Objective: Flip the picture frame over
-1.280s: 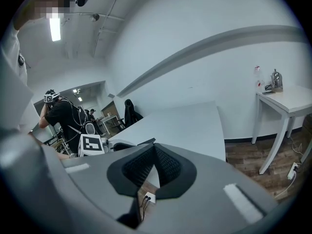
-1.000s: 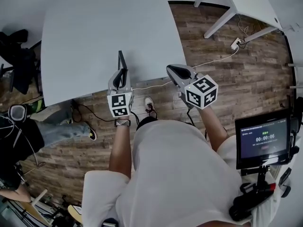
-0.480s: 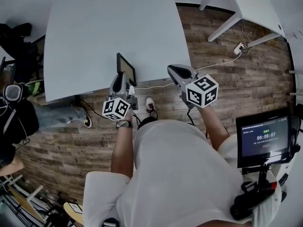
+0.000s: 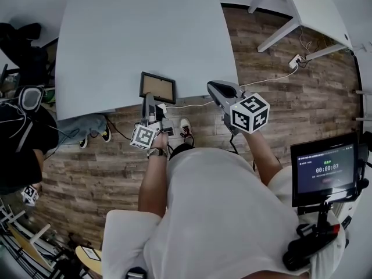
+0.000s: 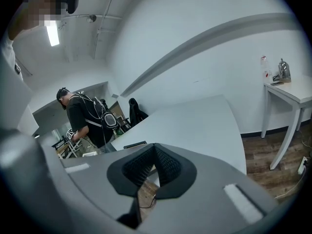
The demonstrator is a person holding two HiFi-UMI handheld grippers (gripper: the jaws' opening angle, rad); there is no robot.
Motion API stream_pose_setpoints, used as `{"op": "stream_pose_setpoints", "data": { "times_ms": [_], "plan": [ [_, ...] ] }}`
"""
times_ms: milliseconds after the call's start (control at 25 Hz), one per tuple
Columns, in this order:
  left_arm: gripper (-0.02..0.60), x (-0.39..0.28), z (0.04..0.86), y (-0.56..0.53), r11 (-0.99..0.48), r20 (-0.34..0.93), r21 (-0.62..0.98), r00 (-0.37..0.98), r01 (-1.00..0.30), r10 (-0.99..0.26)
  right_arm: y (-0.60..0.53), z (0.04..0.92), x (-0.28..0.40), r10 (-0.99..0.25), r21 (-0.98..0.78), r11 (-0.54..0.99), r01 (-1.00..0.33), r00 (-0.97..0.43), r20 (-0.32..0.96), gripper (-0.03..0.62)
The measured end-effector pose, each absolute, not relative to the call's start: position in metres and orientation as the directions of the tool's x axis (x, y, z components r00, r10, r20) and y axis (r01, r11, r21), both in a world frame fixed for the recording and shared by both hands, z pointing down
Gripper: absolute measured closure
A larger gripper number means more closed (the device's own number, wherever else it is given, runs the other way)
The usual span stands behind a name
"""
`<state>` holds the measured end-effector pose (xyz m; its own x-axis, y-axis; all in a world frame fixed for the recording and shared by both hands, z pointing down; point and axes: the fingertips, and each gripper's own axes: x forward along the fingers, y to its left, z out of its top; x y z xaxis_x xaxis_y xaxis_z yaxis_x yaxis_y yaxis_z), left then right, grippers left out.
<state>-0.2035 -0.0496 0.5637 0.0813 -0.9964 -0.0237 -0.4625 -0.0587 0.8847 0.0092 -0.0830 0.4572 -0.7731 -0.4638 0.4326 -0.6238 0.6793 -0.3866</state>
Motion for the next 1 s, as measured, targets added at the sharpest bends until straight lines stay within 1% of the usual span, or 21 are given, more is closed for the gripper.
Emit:
{"op": "stream_pose_setpoints", "data": {
  "times_ms": [120,240,360,600,680,800,1000],
  "plan": [
    [0.503,-0.205,0.575,-0.042,-0.048,-0.027,0.927,0.06,-0.372,-0.998,-0.082,0.459,0.011,-0.46,-0.386,0.679,-0.624,-0.772,0.439,0.592],
    [0.503,-0.203,0.579,-0.038,-0.076,-0.054,0.949,0.079,-0.306,-0.995,-0.081,0.46,0.01,-0.455,-0.387,0.68,-0.622,-0.773,0.442,0.592],
    [0.503,-0.201,0.587,-0.036,-0.079,-0.053,0.964,0.108,-0.253,-0.993,-0.08,0.461,0.009,-0.448,-0.39,0.682,-0.619,-0.775,0.446,0.592],
    [0.508,-0.189,0.606,-0.035,-0.035,0.001,0.978,0.173,-0.207,-0.985,-0.081,0.463,0.008,-0.45,-0.393,0.677,-0.622,-0.773,0.448,0.592],
    [0.508,-0.186,0.61,-0.036,-0.027,0.016,0.974,0.193,-0.223,-0.981,-0.082,0.463,0.009,-0.456,-0.393,0.673,-0.627,-0.77,0.447,0.592],
    [0.509,-0.184,0.621,-0.038,0.027,0.11,0.944,0.236,-0.33,-0.966,-0.085,0.463,0.011,-0.468,-0.395,0.663,-0.636,-0.764,0.445,0.592],
    [0.502,-0.18,0.625,-0.048,0.067,0.204,0.905,0.289,-0.421,-0.935,-0.088,0.464,0.013,-0.487,-0.404,0.645,-0.649,-0.756,0.437,0.592]
  ]
}}
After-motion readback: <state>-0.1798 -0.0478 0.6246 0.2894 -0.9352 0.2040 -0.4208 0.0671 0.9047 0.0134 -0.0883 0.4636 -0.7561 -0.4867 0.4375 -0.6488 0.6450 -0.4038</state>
